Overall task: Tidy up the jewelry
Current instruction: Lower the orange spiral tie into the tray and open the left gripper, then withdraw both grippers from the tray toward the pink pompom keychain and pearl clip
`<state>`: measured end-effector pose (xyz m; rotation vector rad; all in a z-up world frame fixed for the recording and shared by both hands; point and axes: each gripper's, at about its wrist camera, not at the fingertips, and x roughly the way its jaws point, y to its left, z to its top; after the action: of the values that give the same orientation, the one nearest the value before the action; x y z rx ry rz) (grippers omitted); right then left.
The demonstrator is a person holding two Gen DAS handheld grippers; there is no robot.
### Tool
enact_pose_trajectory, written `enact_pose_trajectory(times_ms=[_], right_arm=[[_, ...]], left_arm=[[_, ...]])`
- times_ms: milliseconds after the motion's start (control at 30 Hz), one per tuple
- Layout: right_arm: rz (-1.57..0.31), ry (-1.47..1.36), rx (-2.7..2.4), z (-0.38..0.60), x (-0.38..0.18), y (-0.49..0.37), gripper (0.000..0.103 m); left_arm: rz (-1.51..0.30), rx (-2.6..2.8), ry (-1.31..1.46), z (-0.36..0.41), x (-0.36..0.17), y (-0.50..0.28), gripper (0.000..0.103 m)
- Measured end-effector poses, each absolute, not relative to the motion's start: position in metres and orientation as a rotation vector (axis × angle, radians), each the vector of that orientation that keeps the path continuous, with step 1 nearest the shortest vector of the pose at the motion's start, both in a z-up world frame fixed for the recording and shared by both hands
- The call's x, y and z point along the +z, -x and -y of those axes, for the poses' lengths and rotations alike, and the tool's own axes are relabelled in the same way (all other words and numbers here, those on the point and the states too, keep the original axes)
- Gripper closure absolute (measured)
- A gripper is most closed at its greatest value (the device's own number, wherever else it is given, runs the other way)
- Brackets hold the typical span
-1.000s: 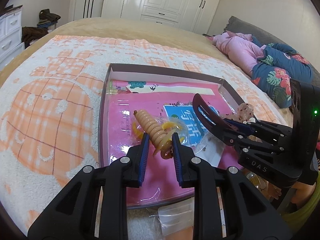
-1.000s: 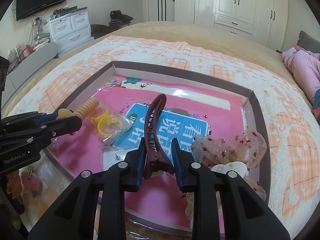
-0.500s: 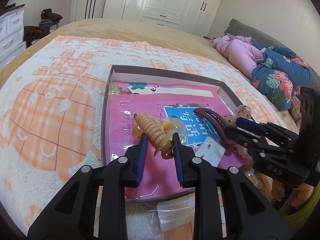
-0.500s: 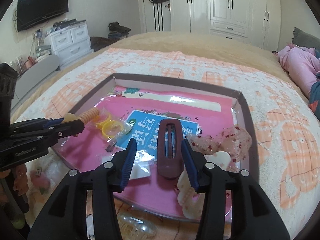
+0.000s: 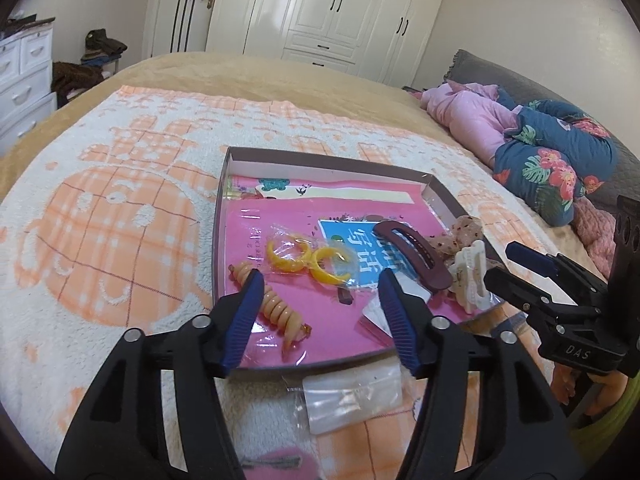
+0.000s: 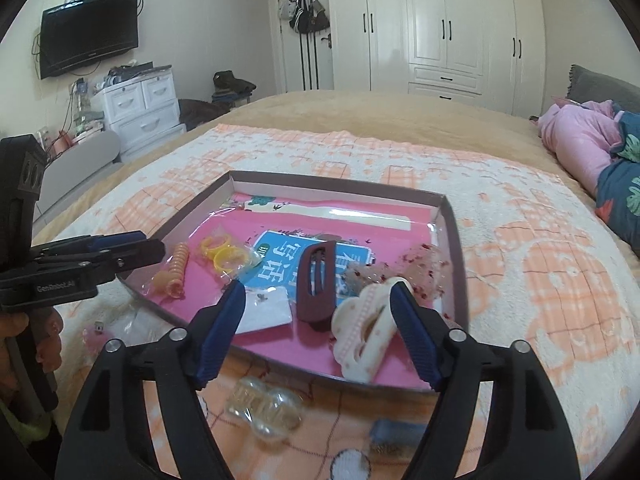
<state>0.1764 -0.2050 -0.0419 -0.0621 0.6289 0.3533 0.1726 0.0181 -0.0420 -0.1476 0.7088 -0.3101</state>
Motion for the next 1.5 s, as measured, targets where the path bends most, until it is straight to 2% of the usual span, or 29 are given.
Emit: enact_pose_trajectory(times_ms=[100,233,400,933,1500], right_arm=[[-0.61,0.049,0.339,0.213,-0.039,-0.168,0.024],[-0.589,0.027,0.326,0.223,-0.033,-0.158,0.018],[-0.57,0.003,0.314,0.236,-0.026,-0.148,0.015],[-0.524,0.069,0.323,0.24,-0.013,-0.11,0.014],[-0.583,0.119,0.354,0.232,-0.035,-0.079,0.014]], left_arm=[[-0.69,-0.303,0.132,-0.017,-0.038,-0.164,0.04],[-0.664,-0.293,0.129,-0.015,-0.033,-0.154,0.022],[-0.638,-0.283,0.124,-0.016,-0.028,-0.141,0.012],[-0.59,-0.241,0.1,-0.022,-0.02,-0.1,0.012],[-0.626,-0.245,0.059,-0.02,-0.03,-0.076,0.012]])
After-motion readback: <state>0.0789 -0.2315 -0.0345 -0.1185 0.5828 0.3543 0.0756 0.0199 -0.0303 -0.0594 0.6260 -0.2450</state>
